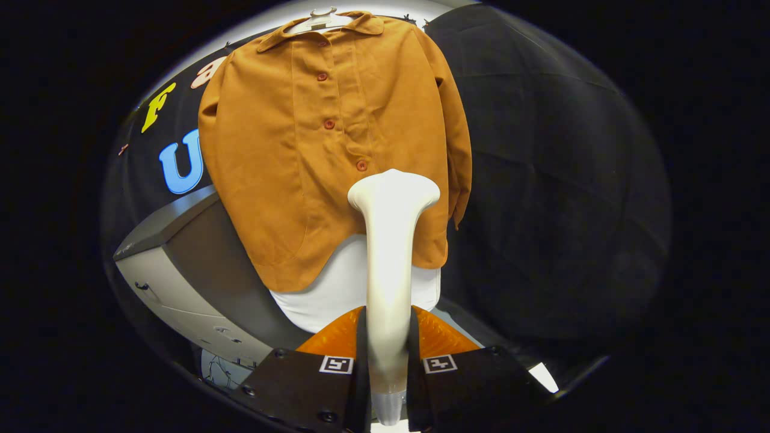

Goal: Iron the clothes twice with a garment steamer, once on the left side and once on the right side.

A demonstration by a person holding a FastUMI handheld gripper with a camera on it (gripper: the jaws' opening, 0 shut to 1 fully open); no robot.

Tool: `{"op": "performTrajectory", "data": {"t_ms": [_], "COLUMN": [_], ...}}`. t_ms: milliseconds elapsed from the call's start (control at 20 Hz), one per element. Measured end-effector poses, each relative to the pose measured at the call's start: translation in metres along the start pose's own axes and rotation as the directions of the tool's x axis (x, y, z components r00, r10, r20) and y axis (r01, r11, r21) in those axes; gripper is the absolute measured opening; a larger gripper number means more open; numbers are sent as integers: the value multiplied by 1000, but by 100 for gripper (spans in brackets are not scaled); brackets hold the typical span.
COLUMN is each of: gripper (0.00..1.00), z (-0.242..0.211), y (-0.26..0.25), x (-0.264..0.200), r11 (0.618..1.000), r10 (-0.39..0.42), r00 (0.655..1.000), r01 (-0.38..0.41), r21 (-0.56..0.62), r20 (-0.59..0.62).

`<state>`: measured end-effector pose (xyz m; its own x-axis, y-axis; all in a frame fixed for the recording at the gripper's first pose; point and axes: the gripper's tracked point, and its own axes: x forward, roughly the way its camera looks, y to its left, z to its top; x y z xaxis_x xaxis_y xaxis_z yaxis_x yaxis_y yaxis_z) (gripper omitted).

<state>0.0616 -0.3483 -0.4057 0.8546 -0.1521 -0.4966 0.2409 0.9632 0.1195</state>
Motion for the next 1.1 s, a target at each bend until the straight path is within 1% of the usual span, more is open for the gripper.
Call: {"op": "performTrajectory", "data": {"t_ms": [150,250,350,500,650,800,1100], "gripper": [27,27,27,27,27,27,27], "z": [-21,-20,-7,28,73,117,197], "y": [11,23,37,62,87,114,167], "x": [-19,-32,-48,-69,-89,-108,-140], "r11": [1000,999,999,997,993,990,985], "r10": [19,33,46,73,104,135,169], "r00": [1000,999,999,993,979,958,911], "r01": [-19,-33,-46,-69,-92,-118,-142], "r21": [-1,-7,-21,-46,-72,-81,-97], "r20": [-22,-14,17,92,178,252,377]}}
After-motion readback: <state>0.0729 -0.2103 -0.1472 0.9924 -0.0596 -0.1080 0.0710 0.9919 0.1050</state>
